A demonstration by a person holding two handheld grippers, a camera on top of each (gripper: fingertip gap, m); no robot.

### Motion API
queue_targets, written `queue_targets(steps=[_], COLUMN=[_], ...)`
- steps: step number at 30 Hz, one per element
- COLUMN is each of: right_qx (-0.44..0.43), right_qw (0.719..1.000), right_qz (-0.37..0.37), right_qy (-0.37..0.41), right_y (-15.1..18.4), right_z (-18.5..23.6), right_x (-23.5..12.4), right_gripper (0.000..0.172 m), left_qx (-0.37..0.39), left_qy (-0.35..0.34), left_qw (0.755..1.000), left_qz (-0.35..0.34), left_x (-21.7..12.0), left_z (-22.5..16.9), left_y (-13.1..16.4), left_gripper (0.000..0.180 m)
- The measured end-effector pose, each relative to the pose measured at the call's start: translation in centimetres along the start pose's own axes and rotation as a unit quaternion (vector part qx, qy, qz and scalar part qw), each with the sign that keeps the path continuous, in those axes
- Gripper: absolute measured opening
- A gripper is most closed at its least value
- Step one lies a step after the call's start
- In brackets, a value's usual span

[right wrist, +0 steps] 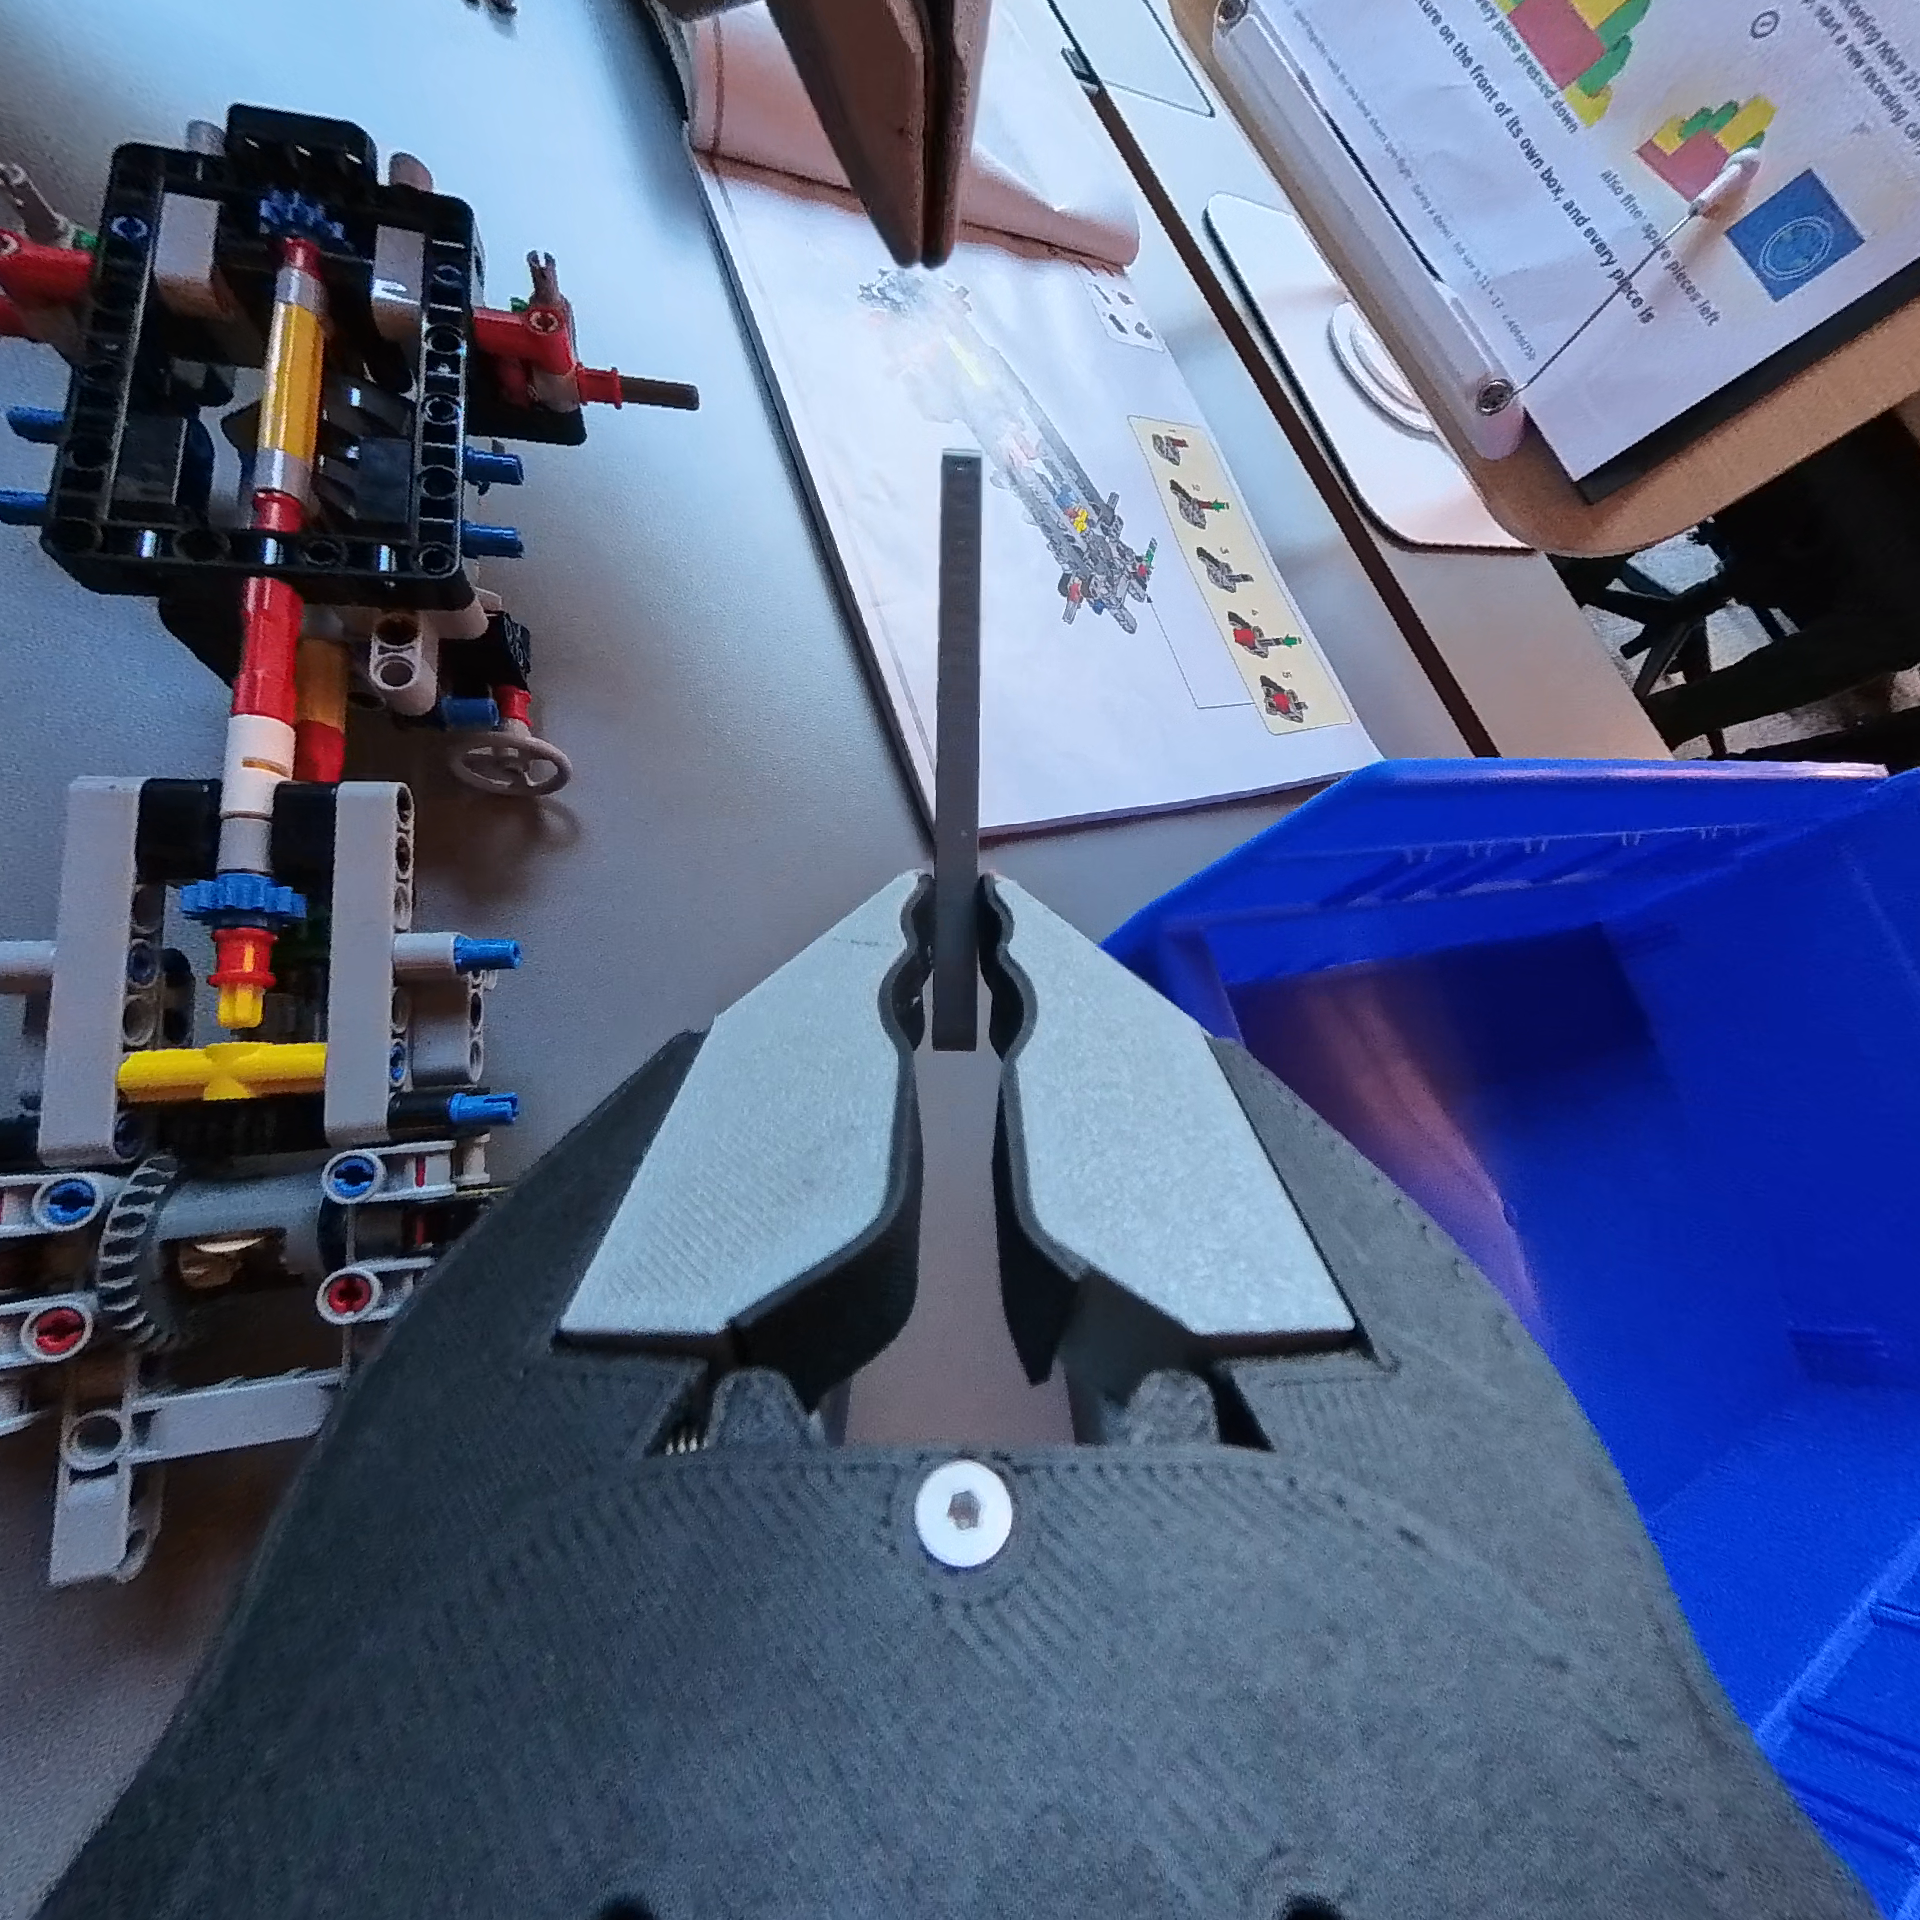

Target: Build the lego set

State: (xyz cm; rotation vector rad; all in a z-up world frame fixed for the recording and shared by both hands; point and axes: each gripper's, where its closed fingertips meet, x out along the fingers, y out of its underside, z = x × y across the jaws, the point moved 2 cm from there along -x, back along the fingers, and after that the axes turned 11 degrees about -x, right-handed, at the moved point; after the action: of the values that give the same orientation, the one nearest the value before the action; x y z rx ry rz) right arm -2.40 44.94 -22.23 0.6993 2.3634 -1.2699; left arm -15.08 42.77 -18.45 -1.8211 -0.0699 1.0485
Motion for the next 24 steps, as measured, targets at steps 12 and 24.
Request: queue_targets(steps=[12, 24], right_qx=[-0.041, -0.051], right_qw=[0.997, 0.992], right_qz=[0.001, 0.05], right_qy=[-0.066, -0.102], right_y=[-1.3, -1.8], right_z=[2.4, 4.3], right_x=[-2.1, -3.6], right_gripper=[0.005, 0.005], left_qx=[0.071, 0.168], left_qy=[-0.026, 0.09], left_qw=[0.996, 0.977], left_qz=[0.051, 0.093], left_x=[-1.0, 0.3], left_z=[-0.4, -7.6], left_y=[0.9, 2.6], left_gripper=[0.009, 0.071])
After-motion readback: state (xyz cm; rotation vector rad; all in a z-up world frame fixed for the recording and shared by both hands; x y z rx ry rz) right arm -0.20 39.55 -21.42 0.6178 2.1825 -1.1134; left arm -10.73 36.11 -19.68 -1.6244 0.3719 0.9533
